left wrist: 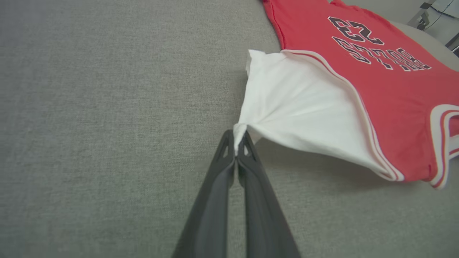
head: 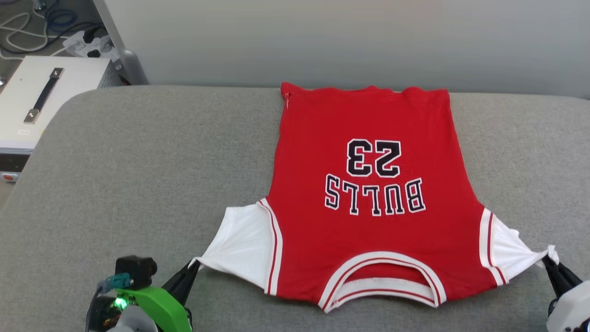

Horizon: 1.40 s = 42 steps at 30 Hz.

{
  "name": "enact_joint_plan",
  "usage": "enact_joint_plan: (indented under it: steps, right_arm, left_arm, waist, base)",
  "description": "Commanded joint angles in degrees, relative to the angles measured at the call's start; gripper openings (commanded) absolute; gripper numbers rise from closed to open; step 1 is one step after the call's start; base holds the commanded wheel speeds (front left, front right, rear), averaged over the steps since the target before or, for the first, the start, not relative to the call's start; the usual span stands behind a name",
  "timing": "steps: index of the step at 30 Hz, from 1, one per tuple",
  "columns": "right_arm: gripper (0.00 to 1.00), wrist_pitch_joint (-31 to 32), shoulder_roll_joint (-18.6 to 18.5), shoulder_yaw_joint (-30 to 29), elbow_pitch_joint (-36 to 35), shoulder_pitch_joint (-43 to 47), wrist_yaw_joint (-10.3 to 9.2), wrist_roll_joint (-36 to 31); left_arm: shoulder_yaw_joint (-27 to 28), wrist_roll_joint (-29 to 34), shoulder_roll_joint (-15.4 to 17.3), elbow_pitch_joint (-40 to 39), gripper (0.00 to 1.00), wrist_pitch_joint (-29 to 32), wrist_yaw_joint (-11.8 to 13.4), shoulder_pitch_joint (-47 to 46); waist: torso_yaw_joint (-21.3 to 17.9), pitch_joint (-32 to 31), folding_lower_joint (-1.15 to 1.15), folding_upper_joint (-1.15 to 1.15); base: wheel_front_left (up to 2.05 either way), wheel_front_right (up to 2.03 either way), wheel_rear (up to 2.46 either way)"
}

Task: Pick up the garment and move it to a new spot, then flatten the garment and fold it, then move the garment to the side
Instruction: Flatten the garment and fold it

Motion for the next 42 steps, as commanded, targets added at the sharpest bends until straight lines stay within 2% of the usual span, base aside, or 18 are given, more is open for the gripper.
enact_joint_plan:
  steps: [1,7,13,14,15,18,24,29,30,31,32,33,37,42]
  right_arm:
    - [0.0,0.7,-0.7,-0.8,-1.2,2.1,-0.12,0.4]
    - [0.0,5.4,-0.5,-3.5,-9.2,10.3,-0.12,0.3]
    - [0.0,10.6,-0.2,-6.2,-14.6,13.1,-0.12,0.1]
    - [0.36,11.3,-0.5,-6.5,-15.4,13.0,-0.12,-0.2]
    - [1.0,12.1,-0.7,-7.0,-16.4,12.8,-0.12,-0.2]
    - [1.0,16.1,-1.9,-7.8,-19.7,12.2,-0.12,1.1]
    - [1.0,28.7,-6.0,-10.3,-28.8,9.5,-0.12,5.7]
    - [1.0,41.3,-8.3,-13.4,-34.7,1.5,-0.12,8.6]
    - [1.0,46.5,-8.8,-13.6,-35.6,-3.2,-0.12,9.1]
    - [1.0,49.2,-8.9,-13.7,-35.7,-6.3,-0.12,9.2]
    - [1.0,56.4,-8.4,-13.5,-34.3,-14.6,-0.12,8.7]
    - [1.0,59.3,-8.0,-13.4,-33.3,-18.0,-0.12,8.0]
    - [1.0,68.3,-6.4,-12.9,-28.4,-30.2,-0.12,3.6]
    - [1.0,75.4,-4.4,-13.7,-21.1,-43.7,-0.12,-3.1]
  left_arm:
    - [0.0,-0.3,1.5,-1.0,0.0,0.4,0.8,2.0]
    - [-0.5,-0.9,4.1,-9.0,0.0,2.7,3.5,7.3]
    - [-1.5,0.0,5.3,-14.8,0.0,4.6,5.1,8.0]
    - [-1.7,0.3,5.4,-15.5,0.0,4.9,5.2,7.8]
    - [-2.0,0.6,5.5,-16.4,0.0,5.5,5.4,7.3]
    - [-2.7,1.1,6.0,-19.1,0.0,7.8,5.7,6.3]
    - [-4.0,1.6,7.5,-26.5,0.0,13.6,7.2,4.7]
    - [-4.8,1.9,8.8,-32.9,0.0,18.1,8.9,3.7]
    - [-5.1,2.2,9.3,-35.0,0.0,19.6,9.4,3.2]
    - [-5.3,2.5,9.5,-36.2,0.0,20.3,9.6,2.9]
    - [-5.5,2.7,9.7,-39.0,0.0,21.8,10.1,2.1]
    - [-5.6,2.9,9.9,-39.9,0.0,22.3,10.3,1.7]
    - [-5.9,3.7,10.1,-42.8,0.0,23.7,10.7,0.4]
    - [-6.0,4.7,9.4,-45.0,0.0,24.0,10.9,-1.4]
  waist:
    - [-0.3,-1.2,0.01,0.0]
    - [-0.5,-1.1,0.01,0.0]
    - [-0.5,0.6,0.01,0.0]
    - [-0.5,0.9,0.01,0.0]
    - [-0.4,1.3,0.01,0.0]
    - [0.0,2.6,0.01,0.0]
    - [1.7,7.0,0.01,0.0]
    - [3.9,12.5,0.01,0.0]
    - [5.0,14.8,0.01,0.0]
    - [5.7,16.2,0.01,0.0]
    - [7.4,19.6,0.01,0.0]
    - [8.0,20.8,0.01,0.0]
    - [10.4,25.0,0.01,0.0]
    - [13.3,29.7,0.01,0.0]
  base:
    - [0.0,0.0,0.0]
    - [0.0,0.0,0.0]
    - [0.0,0.0,0.0]
    - [0.0,0.0,0.0]
    - [0.0,0.0,0.0]
    - [0.0,0.0,0.0]
    - [0.0,0.0,0.0]
    - [0.0,0.0,0.0]
    - [0.0,0.0,0.0]
    - [0.0,0.0,0.0]
    - [0.0,0.0,0.0]
    - [0.0,0.0,0.0]
    - [0.0,0.0,0.0]
    - [0.0,0.0,0.0]
